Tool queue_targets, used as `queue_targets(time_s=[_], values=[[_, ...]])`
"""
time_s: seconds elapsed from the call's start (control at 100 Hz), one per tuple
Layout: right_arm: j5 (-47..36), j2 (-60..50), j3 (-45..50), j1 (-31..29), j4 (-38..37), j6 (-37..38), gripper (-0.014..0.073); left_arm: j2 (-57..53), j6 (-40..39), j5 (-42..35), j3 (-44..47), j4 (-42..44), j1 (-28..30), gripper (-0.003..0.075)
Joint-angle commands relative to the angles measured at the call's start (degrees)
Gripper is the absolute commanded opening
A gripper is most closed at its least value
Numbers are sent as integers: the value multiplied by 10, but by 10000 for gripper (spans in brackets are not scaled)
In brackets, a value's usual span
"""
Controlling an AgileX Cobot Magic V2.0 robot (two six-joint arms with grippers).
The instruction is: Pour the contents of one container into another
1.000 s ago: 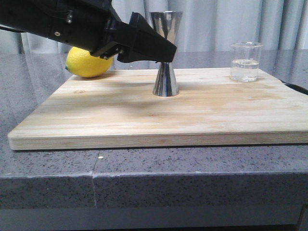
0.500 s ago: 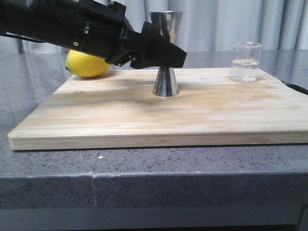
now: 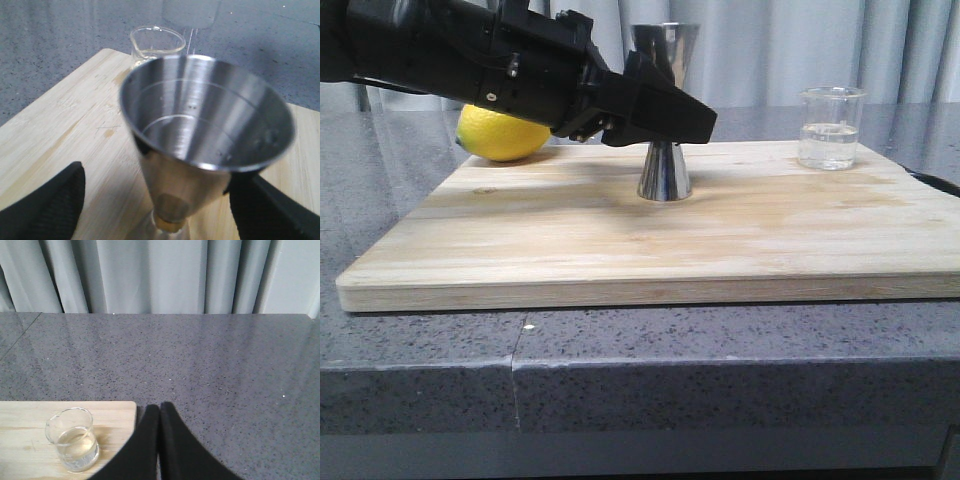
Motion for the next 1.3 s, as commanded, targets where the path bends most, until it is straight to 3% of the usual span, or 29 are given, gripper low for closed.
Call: queue_targets(time_s=[0.0, 0.32, 0.63, 1.11, 1.29], values=[[-49, -3, -22, -1, -7, -4, -69, -25, -4, 33, -18, -34, -3, 514], [-49, -3, -22, -1, -7, -4, -69, -24, -4, 33, -18, -34, -3, 302], [-49, -3, -22, -1, -7, -4, -69, -24, -4, 33, -18, -34, -3, 169], [-67, -3, -11, 0, -7, -4, -69, -24, -5, 50, -18, -34, -3, 124], [-156, -2, 30, 19, -12, -4, -69, -24, -43, 71, -21, -34, -3, 125]])
